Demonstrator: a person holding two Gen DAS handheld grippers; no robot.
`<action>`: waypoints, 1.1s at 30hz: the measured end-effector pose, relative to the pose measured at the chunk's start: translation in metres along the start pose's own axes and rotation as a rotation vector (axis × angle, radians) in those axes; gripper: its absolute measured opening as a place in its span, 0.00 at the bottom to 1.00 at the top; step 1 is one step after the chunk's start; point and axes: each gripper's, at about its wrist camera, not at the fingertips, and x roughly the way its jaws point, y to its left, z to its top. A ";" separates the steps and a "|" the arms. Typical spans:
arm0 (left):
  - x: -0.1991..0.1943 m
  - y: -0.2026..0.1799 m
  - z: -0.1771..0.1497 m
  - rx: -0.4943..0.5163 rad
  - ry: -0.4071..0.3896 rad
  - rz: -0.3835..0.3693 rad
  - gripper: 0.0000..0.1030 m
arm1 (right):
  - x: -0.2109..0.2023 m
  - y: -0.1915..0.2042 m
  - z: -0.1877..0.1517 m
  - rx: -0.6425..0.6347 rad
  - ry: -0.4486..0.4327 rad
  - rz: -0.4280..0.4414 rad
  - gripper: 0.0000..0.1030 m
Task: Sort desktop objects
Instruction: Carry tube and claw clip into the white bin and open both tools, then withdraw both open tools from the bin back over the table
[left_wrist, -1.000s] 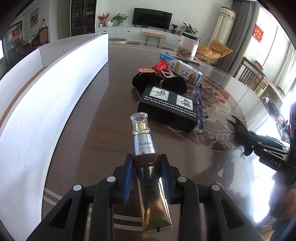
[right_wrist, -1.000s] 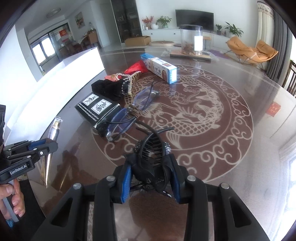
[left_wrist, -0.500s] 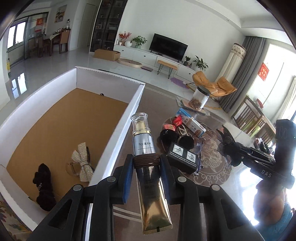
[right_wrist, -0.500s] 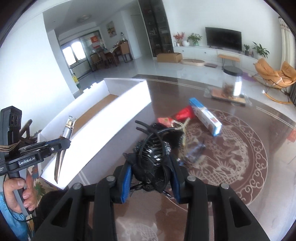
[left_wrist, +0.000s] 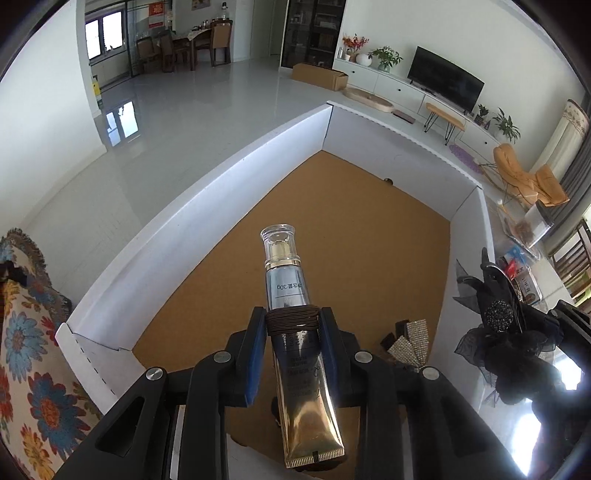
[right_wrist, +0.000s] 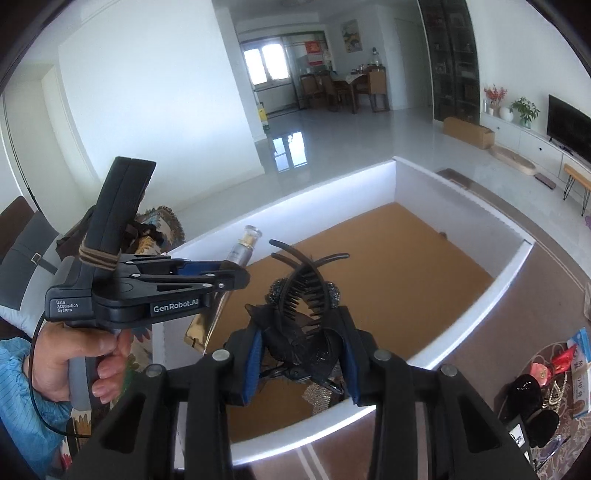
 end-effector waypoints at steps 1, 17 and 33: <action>0.007 0.005 0.000 -0.007 0.017 0.010 0.27 | 0.013 0.004 0.002 -0.009 0.021 0.003 0.36; 0.004 0.021 -0.019 -0.082 0.021 0.119 0.65 | 0.049 -0.016 -0.016 0.082 0.074 0.058 0.69; -0.025 -0.264 -0.149 0.480 0.059 -0.245 0.84 | -0.172 -0.182 -0.272 0.400 -0.013 -0.513 0.95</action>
